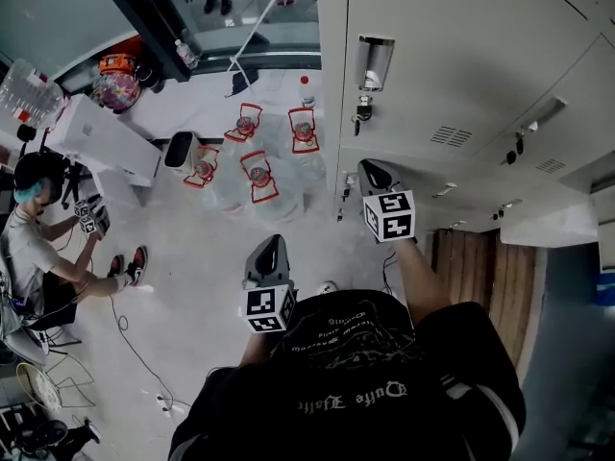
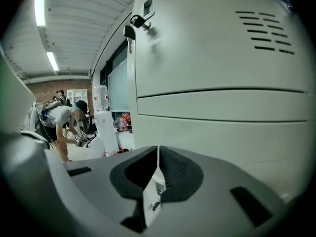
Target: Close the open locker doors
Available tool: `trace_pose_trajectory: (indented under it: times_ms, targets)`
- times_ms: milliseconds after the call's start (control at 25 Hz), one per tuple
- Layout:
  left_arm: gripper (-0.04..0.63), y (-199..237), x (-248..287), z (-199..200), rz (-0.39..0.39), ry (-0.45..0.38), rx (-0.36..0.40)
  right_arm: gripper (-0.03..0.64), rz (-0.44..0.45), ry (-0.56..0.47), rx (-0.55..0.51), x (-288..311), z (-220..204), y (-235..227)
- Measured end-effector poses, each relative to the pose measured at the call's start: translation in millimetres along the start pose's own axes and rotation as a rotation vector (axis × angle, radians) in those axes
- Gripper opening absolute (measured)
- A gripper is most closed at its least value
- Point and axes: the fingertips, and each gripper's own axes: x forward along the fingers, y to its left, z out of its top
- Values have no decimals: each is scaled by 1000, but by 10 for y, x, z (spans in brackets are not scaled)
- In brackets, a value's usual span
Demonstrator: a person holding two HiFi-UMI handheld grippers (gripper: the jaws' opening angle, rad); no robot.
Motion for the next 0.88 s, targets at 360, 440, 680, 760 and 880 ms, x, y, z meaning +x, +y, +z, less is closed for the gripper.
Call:
trace_pose_trajectory:
  times_ms: [360, 440, 680, 760, 880]
  targets:
    - [8, -781, 392, -19, -355, 33, 82, 11, -117, -102, 66, -1003, 125, -120]
    - [8, -978, 458, -53, -421, 46, 98, 11, -172, -139, 81, -1312, 188, -250]
    - [8, -1654, 549, -54, -600, 49, 142, 15, -408, -268, 167, -2463, 327, -857]
    - [8, -1931, 550, -78, -673, 47, 162, 43, -499, -271, 165, -2900, 258, -1088]
    - [8, -2303, 531, -137, -735, 62, 181, 92, -591, -261, 193, -3474, 82, -1469]
